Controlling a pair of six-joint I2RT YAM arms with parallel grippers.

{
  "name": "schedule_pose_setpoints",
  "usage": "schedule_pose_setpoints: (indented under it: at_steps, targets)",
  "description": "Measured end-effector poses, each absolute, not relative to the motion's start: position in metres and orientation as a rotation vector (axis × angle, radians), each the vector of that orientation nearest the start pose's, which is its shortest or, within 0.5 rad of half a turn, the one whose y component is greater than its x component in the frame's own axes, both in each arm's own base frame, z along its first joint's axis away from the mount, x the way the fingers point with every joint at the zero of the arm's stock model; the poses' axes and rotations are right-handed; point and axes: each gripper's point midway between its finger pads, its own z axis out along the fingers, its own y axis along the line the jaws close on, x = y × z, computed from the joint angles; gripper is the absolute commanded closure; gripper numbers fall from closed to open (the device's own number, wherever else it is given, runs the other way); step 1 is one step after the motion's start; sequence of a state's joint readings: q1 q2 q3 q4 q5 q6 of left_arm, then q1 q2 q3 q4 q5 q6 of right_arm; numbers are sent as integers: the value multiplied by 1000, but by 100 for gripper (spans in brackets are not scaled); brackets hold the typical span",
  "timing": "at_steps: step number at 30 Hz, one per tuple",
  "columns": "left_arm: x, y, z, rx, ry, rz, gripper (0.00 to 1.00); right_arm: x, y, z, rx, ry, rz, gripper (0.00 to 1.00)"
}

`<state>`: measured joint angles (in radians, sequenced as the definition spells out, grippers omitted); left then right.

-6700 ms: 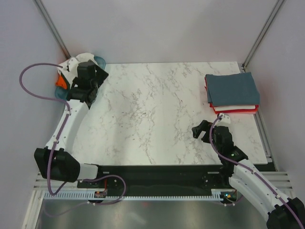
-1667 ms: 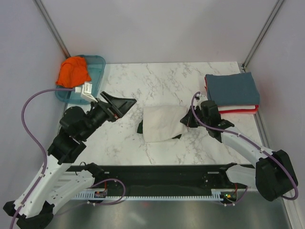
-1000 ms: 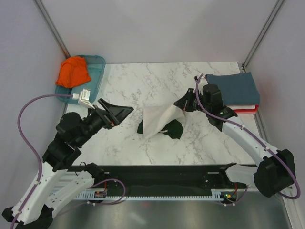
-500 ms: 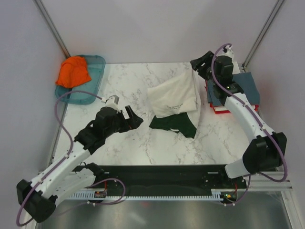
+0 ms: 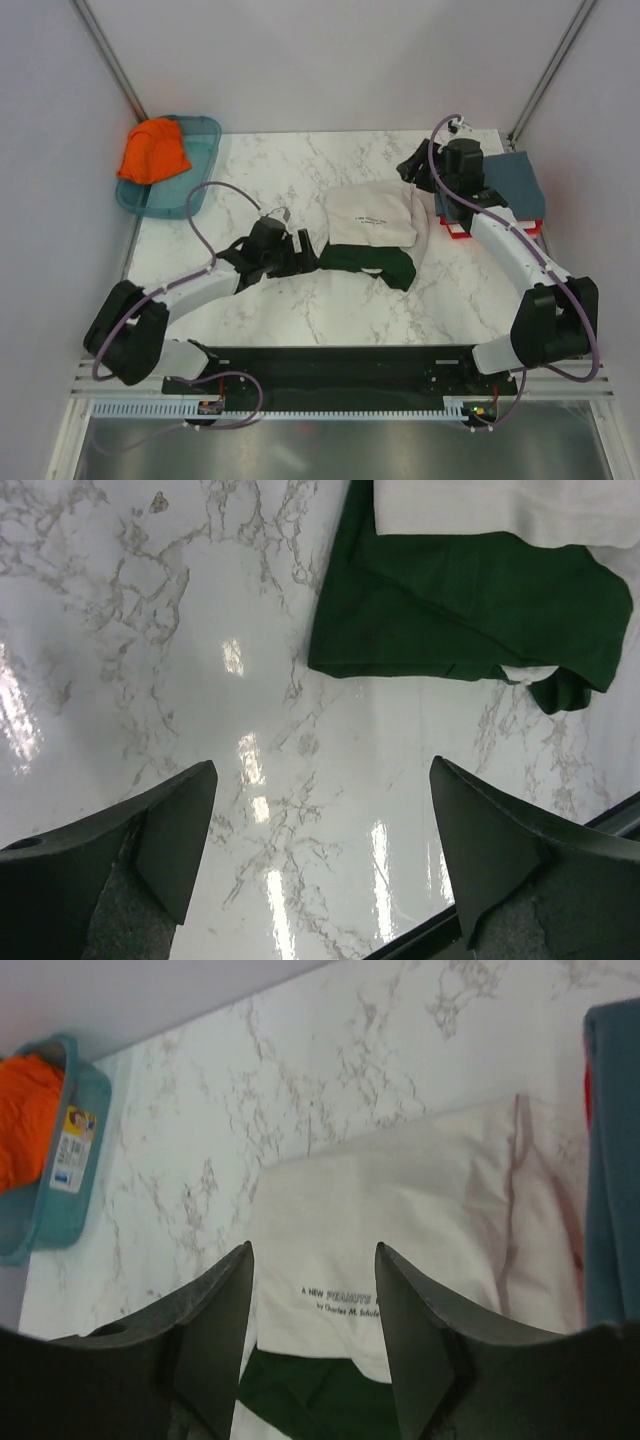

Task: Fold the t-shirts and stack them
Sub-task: Flatten the tshirt out

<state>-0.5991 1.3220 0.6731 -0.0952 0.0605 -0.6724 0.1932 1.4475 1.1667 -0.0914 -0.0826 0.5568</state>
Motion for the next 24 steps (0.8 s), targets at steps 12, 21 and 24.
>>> schedule_pose_setpoints:
  at_steps: [12, 21, 24]
  targets:
    - [309, -268, 36, -25, 2499, -677, 37, 400, 157, 175, 147, 2148, 619, 40]
    - [313, -283, 25, -19, 2468, -718, 97, 382, 199, 162, -3, 2196, 668, 38]
    - [310, -281, 22, -26, 2459, -724, 98, 374, 218, 137, -61, 2263, 672, 43]
